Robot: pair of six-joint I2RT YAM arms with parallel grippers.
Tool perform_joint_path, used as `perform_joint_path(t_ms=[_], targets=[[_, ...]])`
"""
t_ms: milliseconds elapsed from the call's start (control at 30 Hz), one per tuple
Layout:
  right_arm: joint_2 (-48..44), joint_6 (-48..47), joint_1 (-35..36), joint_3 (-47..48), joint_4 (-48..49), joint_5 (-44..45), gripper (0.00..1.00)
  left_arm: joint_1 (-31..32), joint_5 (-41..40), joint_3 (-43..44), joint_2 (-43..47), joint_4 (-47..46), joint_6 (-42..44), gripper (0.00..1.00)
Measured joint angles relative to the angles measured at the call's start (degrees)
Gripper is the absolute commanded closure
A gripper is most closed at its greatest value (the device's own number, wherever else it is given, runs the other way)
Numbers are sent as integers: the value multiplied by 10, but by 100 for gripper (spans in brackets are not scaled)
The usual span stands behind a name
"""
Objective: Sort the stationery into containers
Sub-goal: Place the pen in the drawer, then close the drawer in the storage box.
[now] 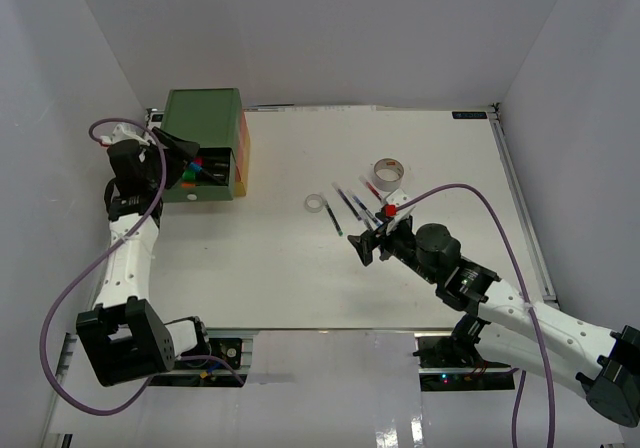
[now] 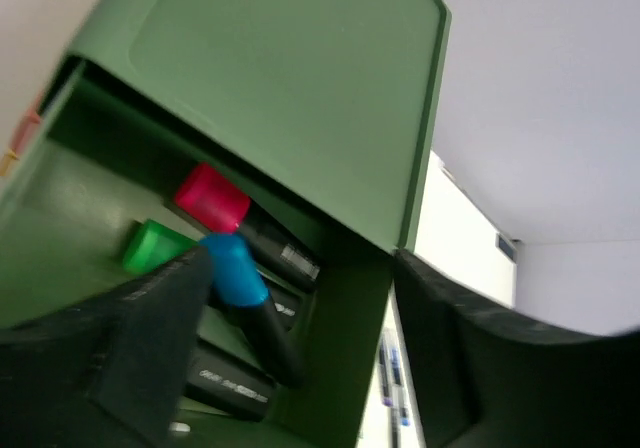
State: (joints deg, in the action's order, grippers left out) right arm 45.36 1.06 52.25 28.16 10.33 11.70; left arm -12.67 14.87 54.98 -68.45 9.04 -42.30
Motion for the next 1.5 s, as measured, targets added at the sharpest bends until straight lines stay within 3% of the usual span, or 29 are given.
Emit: perform_joint_path(t_ms=[67,133,533,733,933,1200,1500], targets=[[0,0,0,0,0,0,10,-3,-8,12,0,7,9,2],[0,0,0,-2,0,0,10,-4,-21,28,1,25,22,2],[0,-1,0,-9,-3,0,10,-3,-64,98,85,137,123,8],[1,-1,0,-9,-3,-1,10,20,-90,36,182,168,145,11],[1,-1,0,-10,-3,-3,10,51,-111,-58,223,190,167,18],[0,-1,0,-26,0,-9,10,61,-115,-105,210,170,189,20],[-1,-1,0,-35,2,-13,10,61,-107,-115,175,97,196,33]])
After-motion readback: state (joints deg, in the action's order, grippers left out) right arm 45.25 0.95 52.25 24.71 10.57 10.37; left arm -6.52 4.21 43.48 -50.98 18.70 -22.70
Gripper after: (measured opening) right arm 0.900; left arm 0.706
